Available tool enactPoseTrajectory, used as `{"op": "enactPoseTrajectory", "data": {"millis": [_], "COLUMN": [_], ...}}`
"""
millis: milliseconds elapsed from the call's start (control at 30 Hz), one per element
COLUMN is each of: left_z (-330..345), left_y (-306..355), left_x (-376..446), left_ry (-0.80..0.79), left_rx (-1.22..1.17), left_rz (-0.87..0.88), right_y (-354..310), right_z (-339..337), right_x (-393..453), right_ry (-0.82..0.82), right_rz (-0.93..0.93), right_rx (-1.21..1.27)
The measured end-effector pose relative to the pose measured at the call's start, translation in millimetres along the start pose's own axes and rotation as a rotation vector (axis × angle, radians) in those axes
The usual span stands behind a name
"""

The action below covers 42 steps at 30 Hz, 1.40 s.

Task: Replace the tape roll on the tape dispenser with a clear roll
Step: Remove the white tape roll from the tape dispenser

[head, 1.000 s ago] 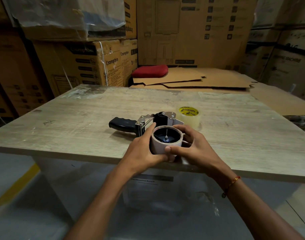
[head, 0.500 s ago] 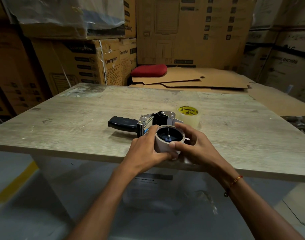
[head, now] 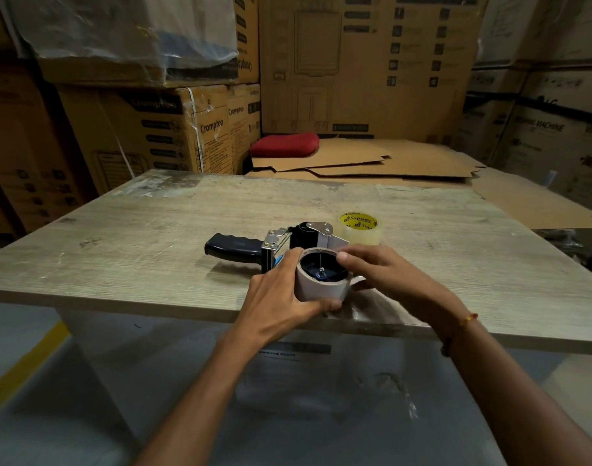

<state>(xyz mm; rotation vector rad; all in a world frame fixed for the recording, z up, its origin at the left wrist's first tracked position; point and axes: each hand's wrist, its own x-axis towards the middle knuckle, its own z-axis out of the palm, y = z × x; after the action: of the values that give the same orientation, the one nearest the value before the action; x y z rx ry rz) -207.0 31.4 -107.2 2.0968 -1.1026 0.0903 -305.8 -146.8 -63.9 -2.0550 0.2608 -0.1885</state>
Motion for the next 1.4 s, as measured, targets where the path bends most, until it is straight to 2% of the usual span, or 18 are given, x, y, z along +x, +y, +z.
{"op": "enactPoseTrajectory", "data": {"millis": [133, 233, 667, 800, 833, 933, 1000, 1133, 1267, 1400], "left_z": [1, 0, 0, -11, -15, -27, -34, -42, -42, -41], "left_y": [-1, 0, -1, -11, -14, -14, -6, 5, 3, -2], "left_x": [0, -1, -1, 2, 2, 11, 21, 34, 36, 37], "left_ry": [-0.010, 0.013, 0.025, -0.021, -0.036, -0.077, -0.131, -0.243, -0.277, -0.276], "left_rx": [-0.014, -0.024, -0.027, -0.182, -0.160, 0.118, 0.251, 0.277, 0.245, 0.133], "left_rz": [-0.009, -0.017, -0.007, 0.057, 0.117, 0.311, 0.367, 0.399, 0.380, 0.367], "right_y": [-20, -30, -25, -15, -12, -4, 1, 3, 4, 8], "right_z": [-1, 4, 12, 11, 10, 12, 14, 19, 22, 21], "right_x": [18, 24, 24, 13, 10, 6, 5, 8, 9, 2], "right_ry": [0.061, 0.095, 0.209, 0.217, 0.219, 0.235, 0.258, 0.320, 0.361, 0.365], "right_rz": [0.089, 0.111, 0.110, 0.090, 0.079, 0.039, 0.022, -0.005, -0.031, -0.142], "right_rx": [-0.402, -0.537, -0.441, -0.255, -0.205, -0.107, -0.061, -0.056, -0.106, -0.185]}}
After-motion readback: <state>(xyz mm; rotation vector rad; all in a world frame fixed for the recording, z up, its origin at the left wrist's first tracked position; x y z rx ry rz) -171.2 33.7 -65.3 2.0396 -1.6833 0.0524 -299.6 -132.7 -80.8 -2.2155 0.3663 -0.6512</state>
